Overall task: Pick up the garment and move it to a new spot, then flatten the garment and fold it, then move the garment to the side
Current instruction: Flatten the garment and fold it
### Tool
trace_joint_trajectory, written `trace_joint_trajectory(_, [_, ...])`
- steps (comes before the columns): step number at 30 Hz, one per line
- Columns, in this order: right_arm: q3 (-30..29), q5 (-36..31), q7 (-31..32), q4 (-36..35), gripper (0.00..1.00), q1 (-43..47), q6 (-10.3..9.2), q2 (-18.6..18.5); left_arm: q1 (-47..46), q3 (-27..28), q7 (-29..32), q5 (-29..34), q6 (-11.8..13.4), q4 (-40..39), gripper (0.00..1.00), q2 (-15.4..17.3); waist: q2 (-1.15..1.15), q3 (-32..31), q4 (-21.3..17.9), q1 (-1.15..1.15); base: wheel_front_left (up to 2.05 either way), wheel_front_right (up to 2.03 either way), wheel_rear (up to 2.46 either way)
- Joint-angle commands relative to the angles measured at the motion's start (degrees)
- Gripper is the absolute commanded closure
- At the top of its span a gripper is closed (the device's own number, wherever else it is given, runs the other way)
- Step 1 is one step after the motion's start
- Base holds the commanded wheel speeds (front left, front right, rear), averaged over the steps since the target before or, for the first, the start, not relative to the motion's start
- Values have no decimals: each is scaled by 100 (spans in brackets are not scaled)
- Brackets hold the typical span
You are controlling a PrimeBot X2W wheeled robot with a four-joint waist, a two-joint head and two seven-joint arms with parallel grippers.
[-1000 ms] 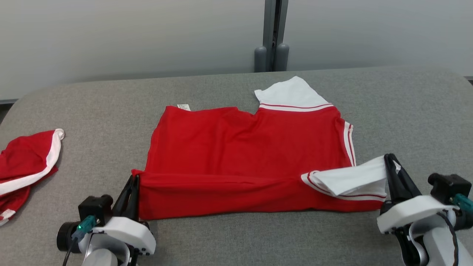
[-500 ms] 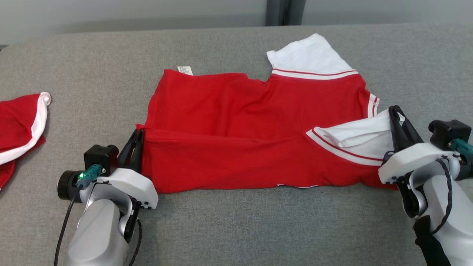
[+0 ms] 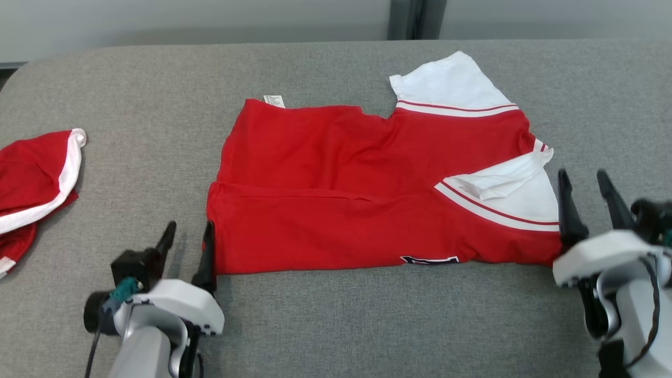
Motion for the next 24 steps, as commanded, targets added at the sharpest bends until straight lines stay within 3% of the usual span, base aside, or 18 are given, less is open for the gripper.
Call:
trace_joint_trajectory(1, [-38,64,1,-104,0,304,0,-11,190,-116,-2,-121,57,-93,0,15,0,-90,26,0,0,0,0])
trace_joint_trajectory(9, [236,333,1,-42,0,1255,0,87,664,-397,-2,-504,306,-282,0,24,0,-197,3,0,0,0,0])
trace_joint_trajectory(18, [219,508,10,481,0,1105,0,205,496,-447,-2,-439,322,-267,0,19,0,-104,15,0,0,0,0])
trace_joint_trajectory(19, [304,525,11,582,31,1076,0,219,472,-450,-2,-453,322,-260,0,19,0,-84,18,0,0,0,0])
trace_joint_trajectory(20, [304,525,11,582,31,1076,0,219,472,-450,-2,-453,322,-260,0,19,0,-84,18,0,0,0,0])
trace_joint_trajectory(21, [366,562,22,636,69,1038,1,226,441,-455,-2,-457,319,-250,0,19,0,-70,19,0,0,0,0])
trace_joint_trajectory(22, [408,581,24,667,100,1007,1,222,407,-452,-2,-465,316,-247,0,19,0,-57,19,0,0,0,0])
trace_joint_trajectory(24, [503,647,24,729,100,958,1,199,375,-440,-2,-490,310,-232,0,20,0,-38,17,0,0,0,0])
